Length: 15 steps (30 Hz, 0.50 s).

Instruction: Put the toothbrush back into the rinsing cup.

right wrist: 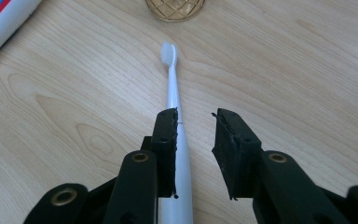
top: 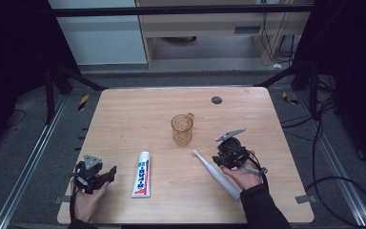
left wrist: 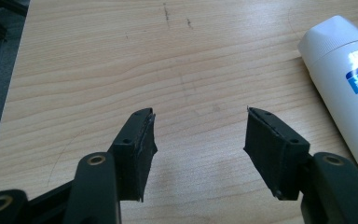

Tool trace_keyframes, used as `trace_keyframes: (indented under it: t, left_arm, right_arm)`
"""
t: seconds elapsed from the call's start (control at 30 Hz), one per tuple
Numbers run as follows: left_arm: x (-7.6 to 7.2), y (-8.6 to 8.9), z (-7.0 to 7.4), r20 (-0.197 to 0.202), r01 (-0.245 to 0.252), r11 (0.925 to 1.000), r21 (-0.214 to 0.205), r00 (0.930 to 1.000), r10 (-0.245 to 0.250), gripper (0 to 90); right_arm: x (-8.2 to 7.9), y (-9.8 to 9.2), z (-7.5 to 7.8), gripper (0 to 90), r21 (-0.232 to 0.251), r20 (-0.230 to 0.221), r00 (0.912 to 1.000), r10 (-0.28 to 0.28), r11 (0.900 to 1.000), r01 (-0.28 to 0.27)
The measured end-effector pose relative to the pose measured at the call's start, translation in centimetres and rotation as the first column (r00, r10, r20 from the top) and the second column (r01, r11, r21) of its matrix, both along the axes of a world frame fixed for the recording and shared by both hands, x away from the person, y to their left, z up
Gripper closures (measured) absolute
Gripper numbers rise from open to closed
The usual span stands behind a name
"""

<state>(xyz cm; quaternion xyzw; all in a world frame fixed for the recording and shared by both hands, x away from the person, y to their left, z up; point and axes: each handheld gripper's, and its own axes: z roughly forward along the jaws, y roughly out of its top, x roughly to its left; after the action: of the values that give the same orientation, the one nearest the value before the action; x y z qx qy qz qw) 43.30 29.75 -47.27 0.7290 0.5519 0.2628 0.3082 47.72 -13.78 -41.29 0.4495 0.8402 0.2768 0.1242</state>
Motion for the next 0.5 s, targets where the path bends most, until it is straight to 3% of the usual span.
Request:
trace_keyframes:
  t: [0.5]
  left_arm:
    - [0.1, -0.1, -0.1, -0.006, 0.005, 1.0000, 0.008, 1.0000, -0.005, 41.1]
  right_arm:
    - [0.9, 1.6, -1.6, 61.8, -0.052, -0.092, 0.9947, 0.045, 0.9974, -0.050]
